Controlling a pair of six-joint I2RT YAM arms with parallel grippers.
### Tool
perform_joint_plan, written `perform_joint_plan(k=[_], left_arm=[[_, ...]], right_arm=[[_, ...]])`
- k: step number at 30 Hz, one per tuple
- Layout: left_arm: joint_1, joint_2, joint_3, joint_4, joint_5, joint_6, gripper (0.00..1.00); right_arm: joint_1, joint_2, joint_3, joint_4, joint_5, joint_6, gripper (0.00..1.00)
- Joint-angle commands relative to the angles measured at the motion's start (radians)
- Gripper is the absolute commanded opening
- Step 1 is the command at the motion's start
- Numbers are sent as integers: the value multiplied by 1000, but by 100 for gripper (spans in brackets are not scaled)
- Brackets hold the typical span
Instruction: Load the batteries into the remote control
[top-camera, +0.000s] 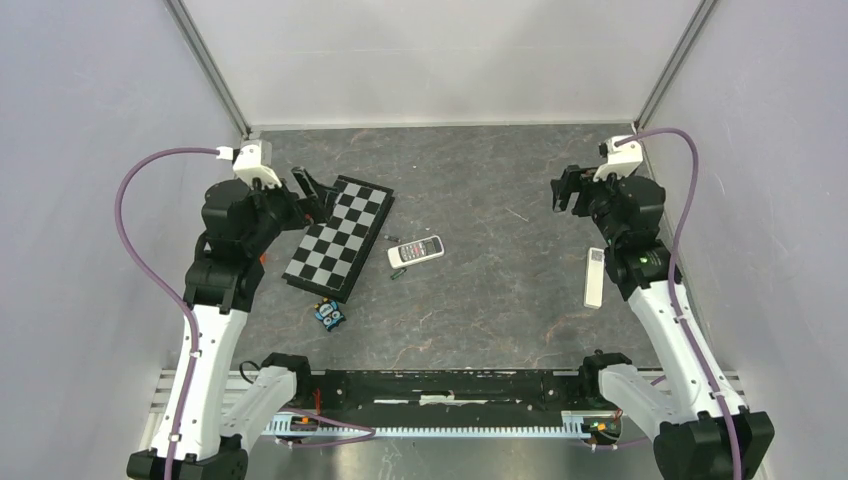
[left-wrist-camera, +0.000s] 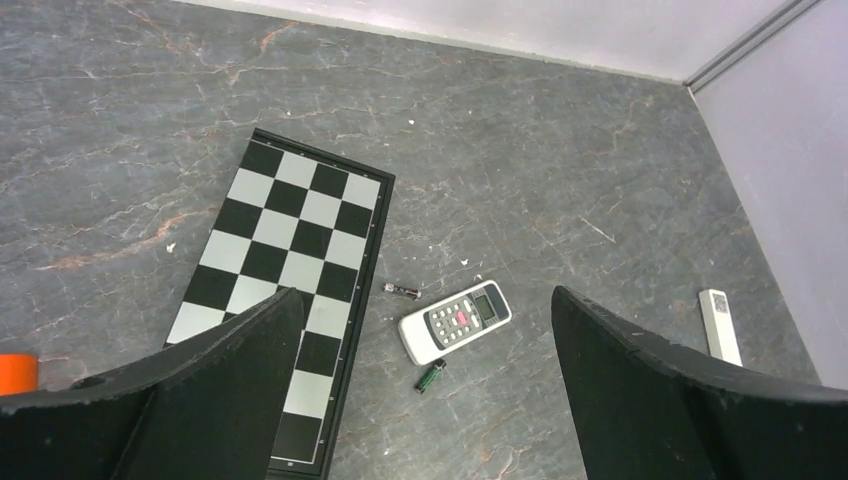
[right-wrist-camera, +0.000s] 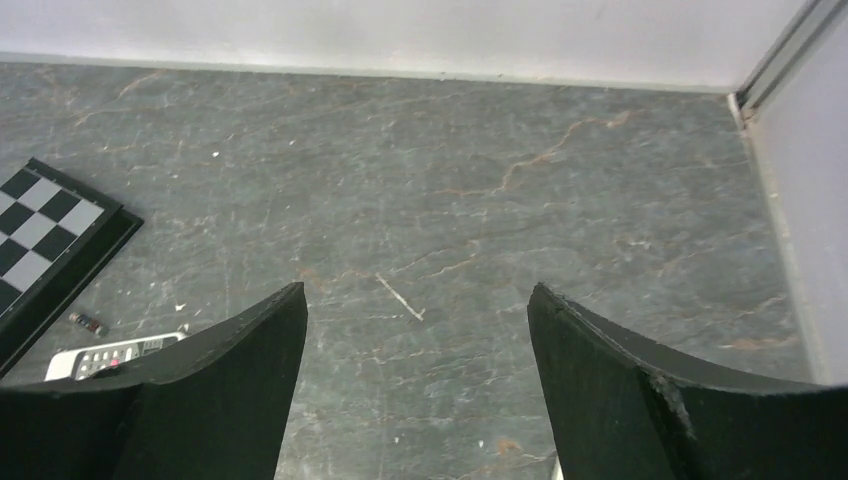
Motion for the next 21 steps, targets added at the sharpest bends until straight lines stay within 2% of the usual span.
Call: perform_joint_plan(k=[1,4,7,10,11,14,16,21], left_arm=[[5,-10,24,54,-45,-118,100],[4,5,6,90,-45,-237,100],[5,74,-26,207,154,-294,100],[-28,178,-89,421,397,-320,100],[-70,209,-96,439,387,-298,100],[-301,329,-47,339,160,-100,100],[-414,427,-4,299,70,7,100],[-516,665,88,215,-44,208,100]], right_arm=[[1,9,-58,93,-85,58,86],[3,30,-88,125,-154,45,87],[6,54,-118,189,-200,88,86],[20,82,-157,235,-248,121,86],[25,89,-173,241,-249,138,86],[37,111,-214,260,-281,168,85],[47,124,-241,261,-293,187,85],[59,131,-307,255,-296,205,87]])
